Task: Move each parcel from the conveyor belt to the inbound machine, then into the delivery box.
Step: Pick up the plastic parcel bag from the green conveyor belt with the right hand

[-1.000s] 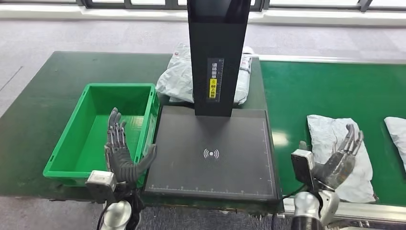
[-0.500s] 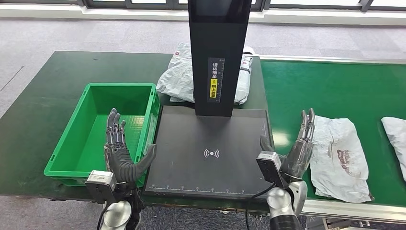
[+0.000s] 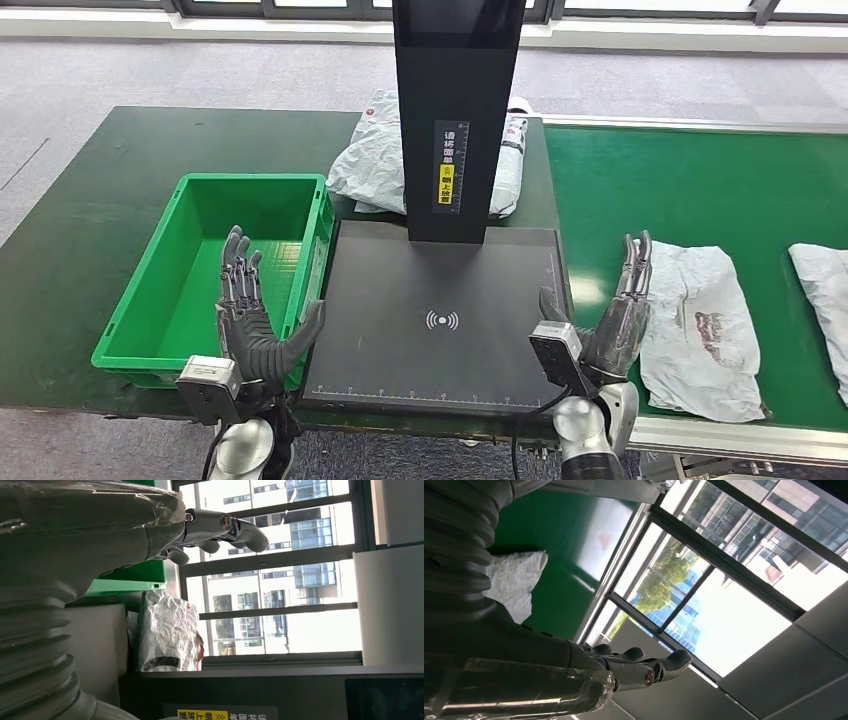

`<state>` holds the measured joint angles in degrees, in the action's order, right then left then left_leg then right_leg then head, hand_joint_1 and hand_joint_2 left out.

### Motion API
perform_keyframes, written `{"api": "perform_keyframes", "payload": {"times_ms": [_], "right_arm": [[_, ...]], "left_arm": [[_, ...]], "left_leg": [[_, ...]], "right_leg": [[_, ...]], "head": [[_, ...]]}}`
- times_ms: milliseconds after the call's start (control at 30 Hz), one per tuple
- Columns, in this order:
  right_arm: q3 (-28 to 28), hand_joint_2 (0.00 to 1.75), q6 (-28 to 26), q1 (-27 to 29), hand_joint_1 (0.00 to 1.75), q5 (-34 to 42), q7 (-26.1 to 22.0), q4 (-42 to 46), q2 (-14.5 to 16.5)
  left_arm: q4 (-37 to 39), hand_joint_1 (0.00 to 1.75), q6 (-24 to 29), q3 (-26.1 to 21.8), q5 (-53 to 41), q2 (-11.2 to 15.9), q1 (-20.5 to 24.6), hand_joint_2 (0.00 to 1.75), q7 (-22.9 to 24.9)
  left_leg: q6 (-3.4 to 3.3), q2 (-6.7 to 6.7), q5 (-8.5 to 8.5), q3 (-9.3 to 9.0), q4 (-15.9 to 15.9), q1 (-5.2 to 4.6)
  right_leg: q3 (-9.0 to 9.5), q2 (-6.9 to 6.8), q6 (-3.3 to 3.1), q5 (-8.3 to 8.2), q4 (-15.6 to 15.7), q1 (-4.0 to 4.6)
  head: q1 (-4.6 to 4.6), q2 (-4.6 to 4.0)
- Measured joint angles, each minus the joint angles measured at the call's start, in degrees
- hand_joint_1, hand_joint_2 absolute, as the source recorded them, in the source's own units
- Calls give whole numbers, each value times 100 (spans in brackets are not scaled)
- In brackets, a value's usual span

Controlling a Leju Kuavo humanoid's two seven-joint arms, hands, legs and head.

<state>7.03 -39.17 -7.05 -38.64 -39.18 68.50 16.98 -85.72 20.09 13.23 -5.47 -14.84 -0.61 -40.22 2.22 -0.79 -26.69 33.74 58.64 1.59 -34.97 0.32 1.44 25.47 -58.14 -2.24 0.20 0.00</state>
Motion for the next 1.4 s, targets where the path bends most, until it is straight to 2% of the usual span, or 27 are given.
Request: {"api": "perform_keyframes", "payload": {"times_ms": [100,200,400,467,600,733,933,1067,1400], "right_arm": [[97,175,-56,-9,0,-818,232,1,1],[435,175,-68,-56,0,-1743,435,2,13],[793,175,-86,-109,0,-2039,498,2,26],[966,175,-89,-166,0,-2488,639,2,27],[1654,175,-90,-474,0,-3720,1126,-44,-44],[2376,175,-89,-905,0,-4586,1834,-321,-306],[2902,175,-88,-1408,0,-4664,2826,-1184,-785],[3057,175,-89,-1640,0,-4732,3251,-1945,-1071],[3193,175,-91,-1819,0,-4769,3471,-2649,-1308]], "left_arm": [[0,0,2,-3,2,-1,-1,175,0],[0,0,0,-7,11,-2,-2,175,0],[-2,0,-2,-15,16,-2,-4,175,0],[-2,0,-13,-16,18,-2,-4,175,0],[-1,0,-53,-20,32,-2,-4,175,0],[-2,0,-79,-26,39,-2,-5,175,0],[-6,0,-70,-42,16,-5,-10,175,0],[-12,0,-50,-46,7,-7,-14,175,0],[-14,0,-14,-57,7,-9,-16,175,0]], "left_leg": [[0,0,0,0,0,0],[0,-3,0,0,0,0],[0,-4,-1,-2,1,0],[0,-4,-1,-2,1,0],[-1,-5,0,-1,2,-2],[-3,-5,1,-1,4,-8],[-3,-4,0,-3,5,-8],[-3,-6,1,-2,5,-8],[-3,-6,0,-1,4,-8]], "right_leg": [[0,0,0,0,0,0],[4,-4,0,0,0,0],[4,-3,0,0,0,0],[3,-4,0,0,0,0],[5,-5,2,-2,1,-2],[6,-5,8,-6,1,-7],[6,-1,10,-7,1,-7],[6,-4,10,-7,1,-7],[6,-4,10,-7,1,-7]], "head": [[0,-1],[0,-1],[0,0],[0,0],[0,-1],[0,-1],[0,0],[0,0],[0,-1]]}}
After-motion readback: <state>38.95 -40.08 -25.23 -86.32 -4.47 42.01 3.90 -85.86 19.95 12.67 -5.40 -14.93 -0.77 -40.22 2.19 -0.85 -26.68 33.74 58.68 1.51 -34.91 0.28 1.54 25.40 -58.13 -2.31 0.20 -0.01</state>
